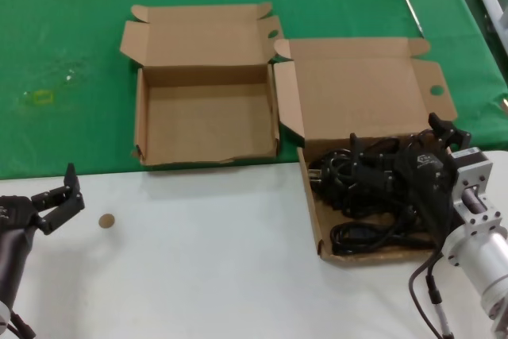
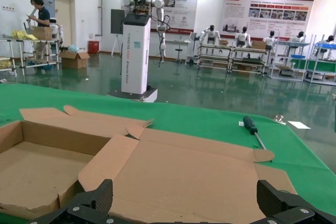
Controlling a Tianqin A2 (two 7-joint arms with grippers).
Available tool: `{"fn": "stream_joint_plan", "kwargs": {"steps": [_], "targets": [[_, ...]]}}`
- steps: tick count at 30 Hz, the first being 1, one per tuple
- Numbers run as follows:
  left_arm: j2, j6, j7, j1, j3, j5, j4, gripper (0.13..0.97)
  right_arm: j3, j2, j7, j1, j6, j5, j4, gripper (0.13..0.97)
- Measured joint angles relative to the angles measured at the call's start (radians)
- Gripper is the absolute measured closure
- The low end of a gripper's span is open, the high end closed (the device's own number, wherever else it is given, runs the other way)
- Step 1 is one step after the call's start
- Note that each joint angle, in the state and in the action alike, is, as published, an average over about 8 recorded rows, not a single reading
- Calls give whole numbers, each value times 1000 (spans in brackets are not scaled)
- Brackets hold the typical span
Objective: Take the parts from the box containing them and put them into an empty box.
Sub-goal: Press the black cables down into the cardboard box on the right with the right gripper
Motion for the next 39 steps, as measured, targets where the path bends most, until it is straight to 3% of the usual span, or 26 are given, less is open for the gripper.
{"fn": "stream_joint_plan", "kwargs": {"steps": [22, 31, 39], "targets": [[0, 0, 0, 0, 0, 0, 0, 134, 0, 0, 0, 0, 0, 0, 0, 129], [0, 0, 0, 0, 0, 0, 0, 191, -4, 3, 2, 1, 2, 2, 0, 129], [0, 0, 0, 0, 0, 0, 0, 320, -52, 51, 20, 10, 34, 29, -3, 129]]}}
